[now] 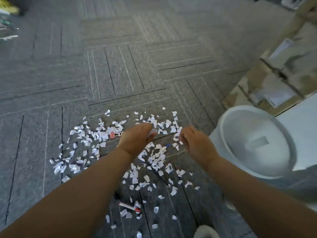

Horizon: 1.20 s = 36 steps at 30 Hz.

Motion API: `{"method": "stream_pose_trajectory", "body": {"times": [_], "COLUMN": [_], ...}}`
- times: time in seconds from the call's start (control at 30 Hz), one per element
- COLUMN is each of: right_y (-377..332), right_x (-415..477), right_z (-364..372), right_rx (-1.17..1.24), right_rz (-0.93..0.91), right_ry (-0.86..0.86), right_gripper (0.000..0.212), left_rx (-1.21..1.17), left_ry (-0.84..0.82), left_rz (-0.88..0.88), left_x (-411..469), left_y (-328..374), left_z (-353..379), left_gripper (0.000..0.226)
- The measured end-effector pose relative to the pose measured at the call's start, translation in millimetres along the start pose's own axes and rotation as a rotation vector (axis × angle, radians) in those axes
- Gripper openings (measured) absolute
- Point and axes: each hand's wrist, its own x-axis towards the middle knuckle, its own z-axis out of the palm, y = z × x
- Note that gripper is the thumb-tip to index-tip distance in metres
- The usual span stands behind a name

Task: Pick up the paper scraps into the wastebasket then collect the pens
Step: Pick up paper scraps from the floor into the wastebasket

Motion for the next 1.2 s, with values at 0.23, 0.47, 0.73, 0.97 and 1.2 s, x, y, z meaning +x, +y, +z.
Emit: {"method": "stream_pose_trajectory", "body": {"times": [0.23,0.47,0.73,0.97,1.2], "right_y": [76.9,125.0,139.0,150.7,132.5], "right_x": [-52.6,-80.5,-100.4,-132.4,-128.1], "right_z": [-105.4,-117.0,-126.6,-136.5,-138.3], "right_rx": [-0.147,-0.297,-0.295,-0.291,-0.278], "right_rz": [0.305,0.691,0.686,0.708,0.653], "right_ry": [0.187,-0.150,-0.007,-0.109,-0.127], "right_gripper": [0.015,0.049,0.043,0.050,0.055], "left_rx": [-0.146,-0.137,-0.067,0.256,0.367], "left_ry": [0.068,0.002,0.041,-0.476,-0.498], "left_rz": [0.253,0.345,0.447,0.394,0.474], "left_x": [36.8,50.7,96.1,108.6,91.6], "left_y": [124.8,194.5,244.8,260.1,255.3], "left_z": [1.6,32.7,83.9,117.4,103.6], "left_gripper": [0.031,0.027,0.021,0.070,0.064]}}
